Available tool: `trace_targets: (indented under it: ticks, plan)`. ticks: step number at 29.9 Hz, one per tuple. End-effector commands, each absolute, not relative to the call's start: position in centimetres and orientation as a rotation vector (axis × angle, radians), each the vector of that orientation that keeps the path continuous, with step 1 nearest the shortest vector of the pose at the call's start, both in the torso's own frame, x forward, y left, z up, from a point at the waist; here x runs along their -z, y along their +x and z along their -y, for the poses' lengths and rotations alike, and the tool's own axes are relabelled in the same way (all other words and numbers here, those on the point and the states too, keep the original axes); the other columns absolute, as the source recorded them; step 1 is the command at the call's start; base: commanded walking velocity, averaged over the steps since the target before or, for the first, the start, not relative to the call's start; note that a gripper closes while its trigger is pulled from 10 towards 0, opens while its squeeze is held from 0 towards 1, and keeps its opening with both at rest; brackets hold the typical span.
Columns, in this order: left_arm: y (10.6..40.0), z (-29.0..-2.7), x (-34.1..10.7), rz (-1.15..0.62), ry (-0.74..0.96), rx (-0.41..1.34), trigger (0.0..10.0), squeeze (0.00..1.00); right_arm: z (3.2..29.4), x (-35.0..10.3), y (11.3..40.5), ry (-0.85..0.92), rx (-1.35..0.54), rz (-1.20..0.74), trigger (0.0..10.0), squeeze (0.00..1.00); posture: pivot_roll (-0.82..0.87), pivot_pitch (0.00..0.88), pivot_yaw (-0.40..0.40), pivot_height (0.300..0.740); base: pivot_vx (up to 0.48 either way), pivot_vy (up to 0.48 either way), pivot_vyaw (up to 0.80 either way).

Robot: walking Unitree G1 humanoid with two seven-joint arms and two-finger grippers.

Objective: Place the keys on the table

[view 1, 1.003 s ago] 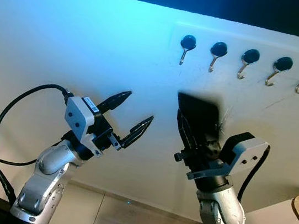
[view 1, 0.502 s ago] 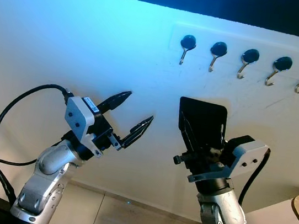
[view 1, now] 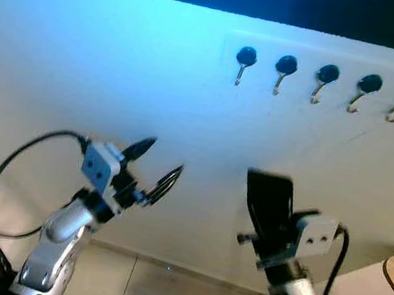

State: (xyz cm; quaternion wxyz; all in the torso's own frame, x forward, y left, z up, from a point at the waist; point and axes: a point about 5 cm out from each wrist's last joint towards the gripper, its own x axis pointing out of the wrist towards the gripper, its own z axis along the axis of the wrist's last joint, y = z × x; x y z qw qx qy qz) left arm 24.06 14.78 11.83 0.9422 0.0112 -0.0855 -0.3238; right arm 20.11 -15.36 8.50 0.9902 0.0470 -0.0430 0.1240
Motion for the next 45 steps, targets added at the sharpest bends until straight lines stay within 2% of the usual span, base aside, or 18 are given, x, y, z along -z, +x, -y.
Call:
trace_targets:
  ticks: [1, 2, 4, 5, 6, 7, 10, 11, 13, 15, 18, 19, 20, 21, 26, 34, 37, 45]
  plan:
    - [23.9, -16.2, -9.4, 0.078, 0.069, 0.601, 10.0, 0.00, 16.3, -6.0, 19.5, 0.117, -0.189, -0.024, 0.0, 0.00, 0.04, 0.090, -0.001, 0.740, 0.000, 0.000, 0.00]
    - [23.9, -16.2, -9.4, 0.078, 0.069, 0.601, 10.0, 0.00, 16.3, -6.0, 19.5, 0.117, -0.189, -0.024, 0.0, 0.00, 0.04, 0.090, -0.001, 0.740, 0.000, 0.000, 0.00]
    - [23.2, -18.0, -4.9, -0.123, 0.077, 0.505, 10.0, 0.00, 17.7, -1.0, 18.4, 0.173, -0.111, -0.276, 0.0, 0.00, 0.04, 0.084, -0.006, 0.740, 0.000, 0.000, 0.00]
    - [23.2, -18.0, -4.9, -0.123, 0.077, 0.505, 10.0, 0.00, 17.7, -1.0, 18.4, 0.173, -0.111, -0.276, 0.0, 0.00, 0.04, 0.084, -0.006, 0.740, 0.000, 0.000, 0.00]
    - [22.6, -18.9, -2.7, -0.219, 0.085, 0.454, 10.0, 0.00, 18.2, 1.3, 17.7, 0.172, -0.083, -0.393, 0.0, 0.00, 0.03, 0.082, -0.005, 0.740, 0.000, 0.000, 0.00]
    - [22.6, -18.9, -2.7, -0.219, 0.085, 0.454, 10.0, 0.00, 18.2, 1.3, 17.7, 0.172, -0.083, -0.393, 0.0, 0.00, 0.03, 0.082, -0.005, 0.740, 0.000, 0.000, 0.00]
    - [20.7, -21.1, 1.8, -0.453, 0.091, 0.288, 10.0, 0.00, 18.5, 5.9, 15.3, 0.133, -0.058, -0.674, 0.0, 0.00, 0.03, 0.067, -0.014, 0.740, 0.000, 0.000, 0.00]
    - [20.7, -21.1, 1.8, -0.453, 0.091, 0.288, 10.0, 0.00, 18.5, 5.9, 15.3, 0.133, -0.058, -0.674, 0.0, 0.00, 0.03, 0.067, -0.014, 0.740, 0.000, 0.000, 0.00]
    - [19.5, -22.0, 3.7, -0.573, 0.091, 0.210, 10.0, 0.00, 18.5, 7.6, 14.0, 0.123, -0.043, -0.791, 0.0, 0.00, 0.04, 0.064, -0.015, 0.740, 0.000, 0.000, 0.00]
    - [19.5, -22.0, 3.7, -0.573, 0.091, 0.210, 10.0, 0.00, 18.5, 7.6, 14.0, 0.123, -0.043, -0.791, 0.0, 0.00, 0.04, 0.064, -0.015, 0.740, 0.000, 0.000, 0.00]
    - [18.8, -22.2, 4.8, -0.645, 0.102, 0.190, 10.0, 0.00, 19.1, 8.3, 13.5, 0.138, 0.027, -0.831, 0.0, 0.00, 0.03, 0.046, -0.016, 0.740, 0.000, 0.000, 0.00]
    - [18.7, -22.1, 5.3, -0.674, 0.110, 0.185, 10.0, 0.00, 20.1, 8.5, 13.4, 0.157, 0.144, -0.828, 0.4, 0.00, 0.03, 0.039, -0.015, 0.740, 0.000, 0.000, 0.00]
    - [18.7, -22.1, 5.3, -0.674, 0.110, 0.185, 10.0, 0.00, 20.1, 8.5, 13.4, 0.157, 0.144, -0.828, 0.4, 0.00, 0.03, 0.039, -0.015, 0.740, 0.000, 0.000, 0.00]
    - [19.0, -21.7, 5.5, -0.682, 0.106, 0.187, 10.0, 0.00, 20.8, 8.5, 13.5, 0.174, 0.215, -0.814, 10.0, 0.00, 0.03, 0.033, -0.014, 0.740, 0.000, 0.000, 0.00]
    - [19.7, -21.3, 5.4, -0.672, 0.094, 0.180, 10.0, 0.00, 21.4, 8.3, 14.1, 0.185, 0.251, -0.786, 10.0, 0.00, 0.03, 0.027, -0.013, 0.740, 0.000, 0.000, 0.00]
    - [21.2, -20.0, 5.3, -0.663, 0.086, 0.192, 10.0, 0.00, 21.7, 8.0, 15.4, 0.079, 0.254, -0.759, 10.0, 0.00, 0.01, 0.002, -0.001, 0.740, 0.000, 0.000, 0.00]
    - [21.9, -19.6, 5.1, -0.652, 0.027, 0.156, 10.0, 0.00, 21.6, 7.9, 15.8, 0.056, 0.254, -0.748, 10.0, 0.00, 0.00, 0.000, -0.001, 0.740, 0.000, 0.000, 0.00]
    - [22.9, -18.6, 4.7, -0.626, -0.022, 0.160, 10.0, 0.00, 21.9, 7.8, 16.4, 0.083, 0.280, -0.739, 10.0, 0.00, 0.00, 0.005, 0.002, 0.740, 0.000, 0.000, 0.00]
